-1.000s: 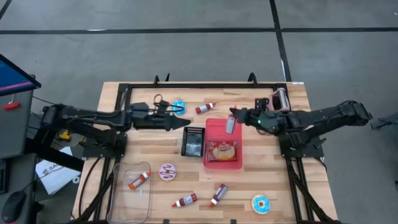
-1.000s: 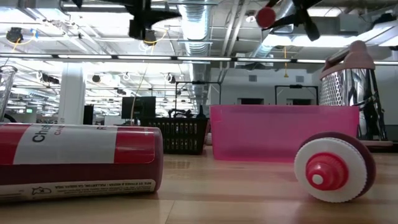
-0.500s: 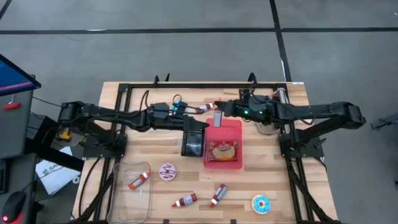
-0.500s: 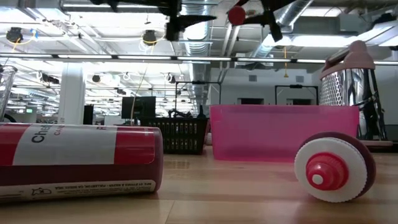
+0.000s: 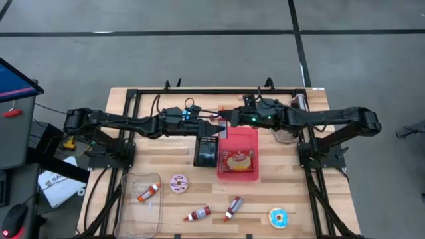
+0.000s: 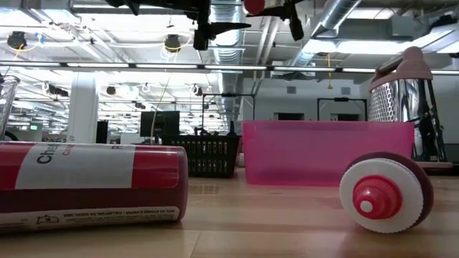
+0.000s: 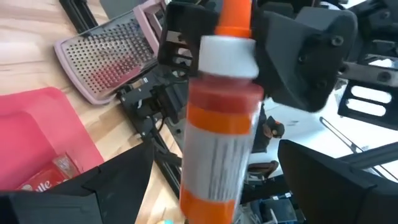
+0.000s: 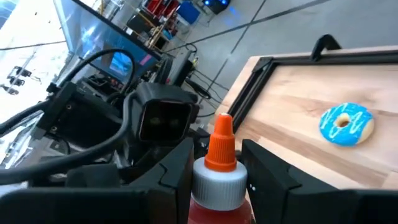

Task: Pick & Place Food Item
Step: Put the orange food coloring bottle into the transparent bin

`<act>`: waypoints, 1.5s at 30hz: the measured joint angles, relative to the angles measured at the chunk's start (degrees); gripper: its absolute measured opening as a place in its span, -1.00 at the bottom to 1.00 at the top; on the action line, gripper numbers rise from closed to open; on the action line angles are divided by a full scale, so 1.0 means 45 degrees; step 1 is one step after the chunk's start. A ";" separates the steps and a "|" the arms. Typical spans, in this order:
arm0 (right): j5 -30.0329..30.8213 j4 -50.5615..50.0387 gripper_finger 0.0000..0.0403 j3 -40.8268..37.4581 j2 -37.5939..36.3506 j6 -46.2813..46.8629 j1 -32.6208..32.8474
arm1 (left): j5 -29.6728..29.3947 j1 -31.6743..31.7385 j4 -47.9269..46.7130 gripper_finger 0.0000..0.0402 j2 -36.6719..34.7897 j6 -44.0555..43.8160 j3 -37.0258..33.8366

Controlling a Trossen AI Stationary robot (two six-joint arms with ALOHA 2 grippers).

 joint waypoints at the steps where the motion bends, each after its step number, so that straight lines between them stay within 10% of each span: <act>1: -0.0103 0.0001 -0.45 0.0039 0.0092 0.0000 0.0000 | -0.0001 0.0027 0.0002 0.69 0.0000 0.0000 0.0000; 26: -0.0406 0.1396 -0.33 0.0113 0.0280 -0.0502 -0.0058 | 0.0929 0.0080 0.0664 -0.36 -0.0057 0.0046 -0.0012; 36: -0.0411 0.1543 0.06 0.0113 -0.0066 -0.0688 -0.0504 | 0.3161 -0.0474 -0.0071 -0.30 -0.0049 0.0033 -0.0019; 45: -0.0434 -0.0452 0.14 0.0118 -0.1643 -0.1197 -0.1510 | 0.8462 -0.2055 -0.4314 -0.30 -0.1613 0.0704 -0.0399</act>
